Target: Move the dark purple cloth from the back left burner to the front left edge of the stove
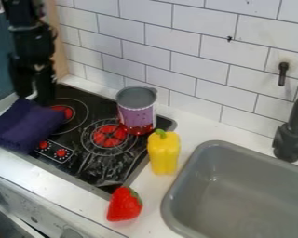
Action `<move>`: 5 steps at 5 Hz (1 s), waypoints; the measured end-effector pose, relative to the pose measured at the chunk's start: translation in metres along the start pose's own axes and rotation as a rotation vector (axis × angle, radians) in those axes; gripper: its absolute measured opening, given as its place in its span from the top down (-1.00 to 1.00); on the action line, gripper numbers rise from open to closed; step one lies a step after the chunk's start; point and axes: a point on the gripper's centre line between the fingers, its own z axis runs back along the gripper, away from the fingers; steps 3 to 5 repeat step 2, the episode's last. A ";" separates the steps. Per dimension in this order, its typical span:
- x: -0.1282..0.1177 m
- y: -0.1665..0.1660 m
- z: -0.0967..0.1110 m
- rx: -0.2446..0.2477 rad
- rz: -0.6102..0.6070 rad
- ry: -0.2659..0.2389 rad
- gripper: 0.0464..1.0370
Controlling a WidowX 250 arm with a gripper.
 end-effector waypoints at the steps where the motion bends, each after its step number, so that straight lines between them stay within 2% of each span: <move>1: 0.001 -0.021 0.024 0.073 -0.059 -0.027 -0.93; 2: -0.018 -0.039 0.008 0.115 -0.107 0.071 -0.93; 5: -0.018 -0.039 0.008 0.115 -0.107 0.071 -0.93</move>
